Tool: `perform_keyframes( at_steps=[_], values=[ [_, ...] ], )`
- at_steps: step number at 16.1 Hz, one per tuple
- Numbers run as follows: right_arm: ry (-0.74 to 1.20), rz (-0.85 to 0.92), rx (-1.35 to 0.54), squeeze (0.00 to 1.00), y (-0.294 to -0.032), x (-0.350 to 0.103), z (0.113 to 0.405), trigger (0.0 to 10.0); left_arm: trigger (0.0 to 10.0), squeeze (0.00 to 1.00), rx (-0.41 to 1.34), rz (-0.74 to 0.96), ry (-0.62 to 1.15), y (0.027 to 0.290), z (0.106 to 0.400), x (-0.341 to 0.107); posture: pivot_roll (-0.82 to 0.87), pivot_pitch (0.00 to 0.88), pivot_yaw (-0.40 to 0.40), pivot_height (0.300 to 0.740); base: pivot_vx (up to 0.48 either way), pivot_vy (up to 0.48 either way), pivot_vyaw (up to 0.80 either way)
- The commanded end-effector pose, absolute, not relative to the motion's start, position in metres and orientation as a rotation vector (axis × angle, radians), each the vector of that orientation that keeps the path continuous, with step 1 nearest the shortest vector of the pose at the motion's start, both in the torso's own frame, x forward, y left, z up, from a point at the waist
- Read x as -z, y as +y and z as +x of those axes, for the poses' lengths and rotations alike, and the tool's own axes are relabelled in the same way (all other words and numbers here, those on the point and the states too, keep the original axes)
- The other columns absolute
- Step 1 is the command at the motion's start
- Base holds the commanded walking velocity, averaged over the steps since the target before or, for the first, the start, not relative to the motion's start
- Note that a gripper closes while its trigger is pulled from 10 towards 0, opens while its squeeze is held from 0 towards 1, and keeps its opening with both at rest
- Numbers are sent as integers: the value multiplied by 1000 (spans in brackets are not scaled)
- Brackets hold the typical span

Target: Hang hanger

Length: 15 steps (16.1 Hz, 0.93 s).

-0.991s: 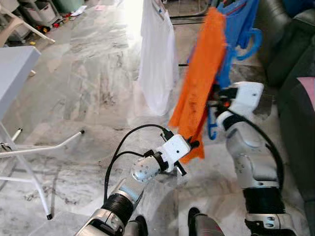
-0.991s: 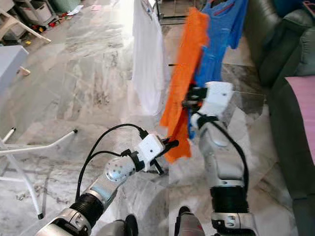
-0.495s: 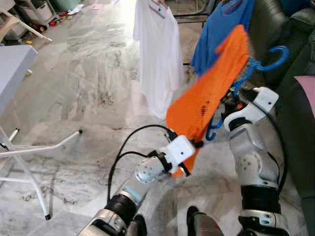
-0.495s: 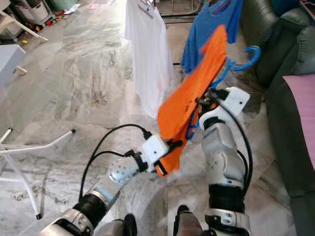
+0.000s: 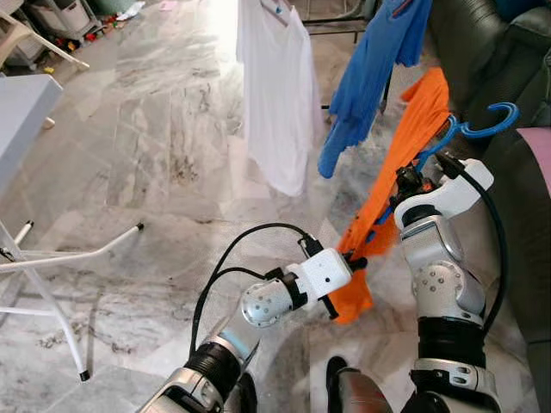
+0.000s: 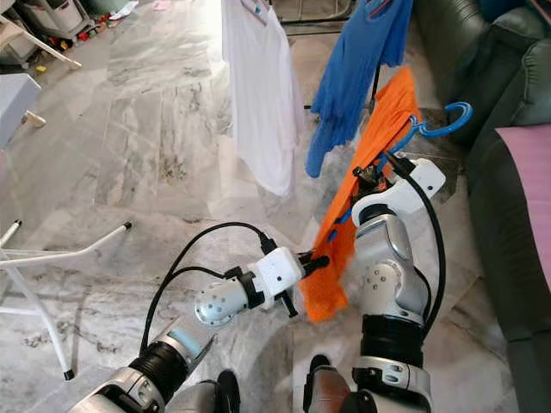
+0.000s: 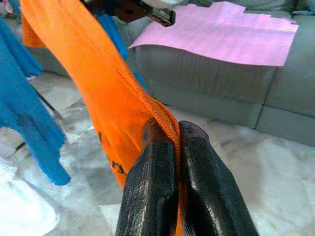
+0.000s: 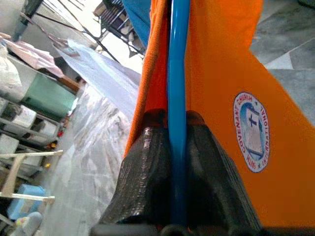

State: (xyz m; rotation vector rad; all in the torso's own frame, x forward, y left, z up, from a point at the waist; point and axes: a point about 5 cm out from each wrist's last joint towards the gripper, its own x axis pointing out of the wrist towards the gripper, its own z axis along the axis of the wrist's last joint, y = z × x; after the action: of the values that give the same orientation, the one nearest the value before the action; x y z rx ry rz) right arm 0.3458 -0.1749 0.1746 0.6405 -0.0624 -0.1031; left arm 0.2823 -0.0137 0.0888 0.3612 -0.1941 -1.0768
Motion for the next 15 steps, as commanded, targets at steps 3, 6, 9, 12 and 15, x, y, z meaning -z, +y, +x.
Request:
perform_keyframes(
  at_steps=[3,6,9,12,15],
  values=[
    [-187,252,-105,0,-148,-191,339,10000,10000,1000,1227,320,-83,-22,264,-70,-160,277,89,740,0,0,0],
    [-223,193,-205,0,-134,-186,327,10000,10000,1000,1210,366,-95,-23,264,-68,-161,280,95,740,0,0,0],
    [-247,130,-218,0,-134,-181,319,10000,10000,1000,1193,363,-94,-20,267,-69,-163,277,101,740,0,0,0],
    [-266,86,-207,0,-139,-176,314,10000,10000,1000,1191,364,-88,-16,270,-69,-161,270,112,740,0,0,0],
    [-268,-5,-214,0,-144,-172,312,10000,10000,1000,1177,382,-100,-2,274,-70,-157,258,121,740,0,0,0]
  ],
)
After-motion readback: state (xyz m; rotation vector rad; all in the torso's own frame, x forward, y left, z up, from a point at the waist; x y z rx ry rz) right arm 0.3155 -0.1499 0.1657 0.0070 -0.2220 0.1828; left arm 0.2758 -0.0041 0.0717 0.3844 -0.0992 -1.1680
